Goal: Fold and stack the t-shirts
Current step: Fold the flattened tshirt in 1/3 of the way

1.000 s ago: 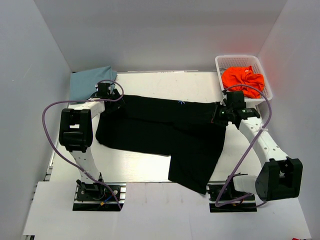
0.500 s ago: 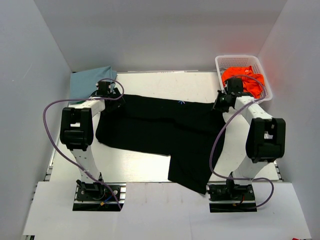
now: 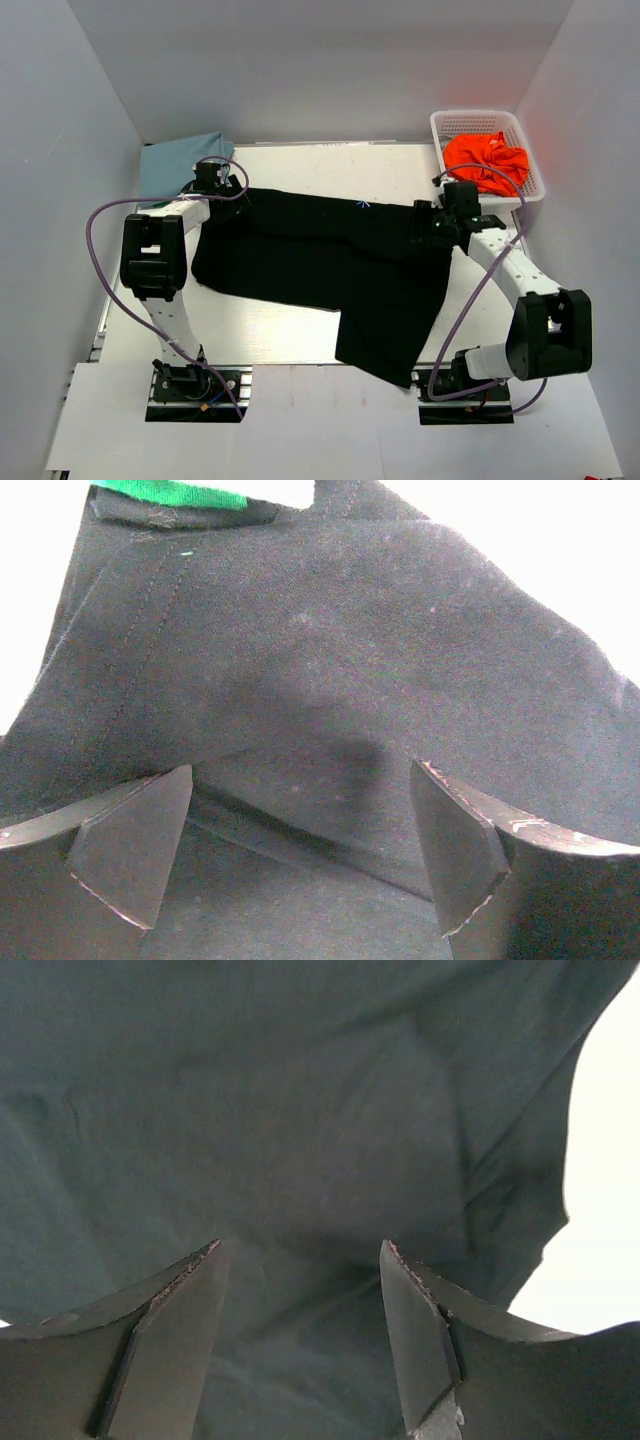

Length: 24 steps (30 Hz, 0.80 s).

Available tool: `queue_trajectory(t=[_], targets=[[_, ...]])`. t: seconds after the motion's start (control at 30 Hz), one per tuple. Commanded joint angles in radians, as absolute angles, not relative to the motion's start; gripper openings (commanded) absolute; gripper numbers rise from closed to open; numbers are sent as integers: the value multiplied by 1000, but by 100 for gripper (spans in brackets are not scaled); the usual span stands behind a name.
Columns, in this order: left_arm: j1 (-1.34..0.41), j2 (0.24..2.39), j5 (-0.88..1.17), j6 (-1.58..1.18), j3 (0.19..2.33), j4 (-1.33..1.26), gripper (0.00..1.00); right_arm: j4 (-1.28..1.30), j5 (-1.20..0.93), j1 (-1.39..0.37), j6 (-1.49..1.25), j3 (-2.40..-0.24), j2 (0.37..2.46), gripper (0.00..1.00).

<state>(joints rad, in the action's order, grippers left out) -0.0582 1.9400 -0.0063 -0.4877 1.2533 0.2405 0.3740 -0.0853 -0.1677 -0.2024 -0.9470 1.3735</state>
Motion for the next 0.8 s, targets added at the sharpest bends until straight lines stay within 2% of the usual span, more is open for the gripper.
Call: queue_trajectory(t=[0.0, 0.13, 0.17, 0.47, 0.6, 0.7, 0.77], targets=[[-58, 1930, 17, -479, 1235, 239, 100, 423, -51, -196, -259, -896, 1381, 68], [-58, 1930, 8, -479, 1235, 239, 100, 425, -8, -204, -313, -851, 1419, 63], [-58, 1930, 8, -479, 1235, 239, 100, 417, -5, -204, -317, -854, 1437, 59], [-58, 1939, 8, -479, 1235, 249, 100, 362, -12, -212, -333, -908, 1578, 59], [-58, 1939, 8, -479, 1235, 249, 100, 333, -9, -210, -348, -925, 1586, 29], [-58, 1939, 8, -479, 1235, 249, 100, 327, -5, -210, -360, -927, 1562, 18], [-58, 1939, 8, -479, 1235, 249, 100, 340, 26, -212, -359, -933, 1549, 20]])
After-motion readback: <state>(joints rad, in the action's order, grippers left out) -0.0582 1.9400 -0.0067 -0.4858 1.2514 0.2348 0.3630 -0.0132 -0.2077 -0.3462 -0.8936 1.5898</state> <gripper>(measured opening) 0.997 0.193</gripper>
